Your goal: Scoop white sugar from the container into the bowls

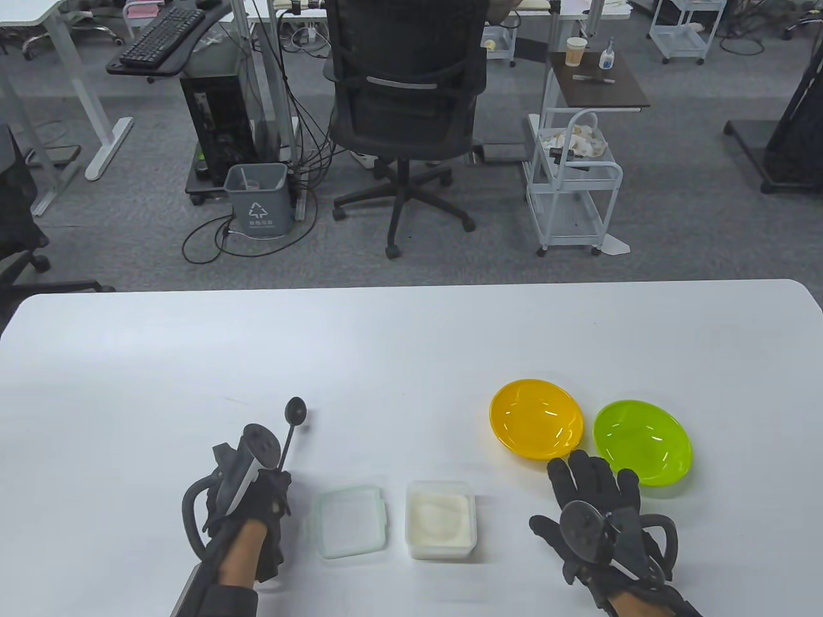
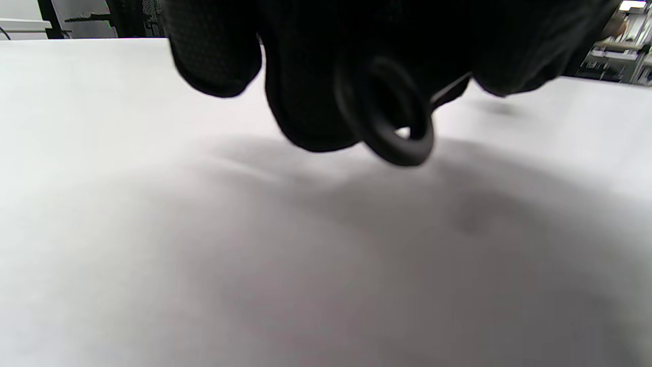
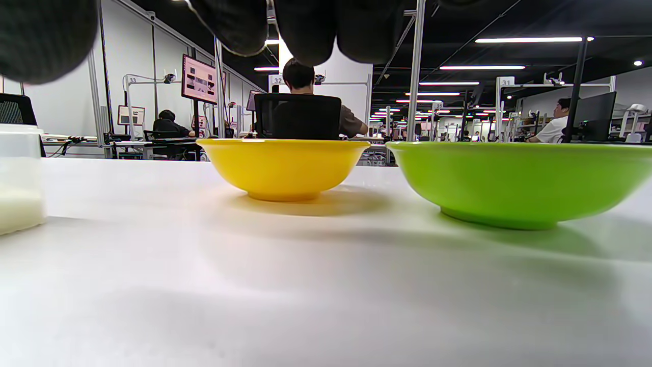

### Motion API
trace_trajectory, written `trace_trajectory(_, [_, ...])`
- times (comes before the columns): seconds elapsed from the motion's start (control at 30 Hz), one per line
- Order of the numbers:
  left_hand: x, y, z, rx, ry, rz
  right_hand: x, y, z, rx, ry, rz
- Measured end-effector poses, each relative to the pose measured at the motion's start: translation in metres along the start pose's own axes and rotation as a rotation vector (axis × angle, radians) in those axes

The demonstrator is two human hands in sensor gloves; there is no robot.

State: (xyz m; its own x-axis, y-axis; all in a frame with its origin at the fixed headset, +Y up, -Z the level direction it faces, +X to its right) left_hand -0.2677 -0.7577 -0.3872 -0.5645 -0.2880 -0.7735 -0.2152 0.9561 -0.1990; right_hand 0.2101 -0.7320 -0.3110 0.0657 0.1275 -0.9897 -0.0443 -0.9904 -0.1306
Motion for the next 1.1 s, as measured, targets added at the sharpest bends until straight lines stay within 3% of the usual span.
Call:
trace_trajectory(0.57, [-0.102,0.036,0.082,-0.164,-0.351,0.021,0.006,-0.024,0.041,0.308,-0.008,0.097])
trace_trajectory(0.8, [-0.138,0.009,0.107,-0.277,-0.507,-0.110,0.006,-0.016,0.066,0.597,0.017,0.189])
trace_trajectory(1.1, [-0.165,-0.016,0.117,-0.330,-0.626,-0.218,0.000,-0.006,0.074,0.739,0.053,0.246])
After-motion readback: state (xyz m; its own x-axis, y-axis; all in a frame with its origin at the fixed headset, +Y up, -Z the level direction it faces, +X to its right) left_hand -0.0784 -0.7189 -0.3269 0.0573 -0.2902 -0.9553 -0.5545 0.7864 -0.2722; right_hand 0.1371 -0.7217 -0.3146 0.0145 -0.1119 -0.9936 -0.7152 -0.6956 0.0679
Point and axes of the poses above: the tracker on the back of each hand, its own z axis roughly to the thumb side, its own x axis roughly from the wrist to the fingertips, y = z × x, the point moved 1 cm from there along x, roughly from the wrist to the fingertips, and after that the axes turned 11 degrees about y, right-handed, at the moved point
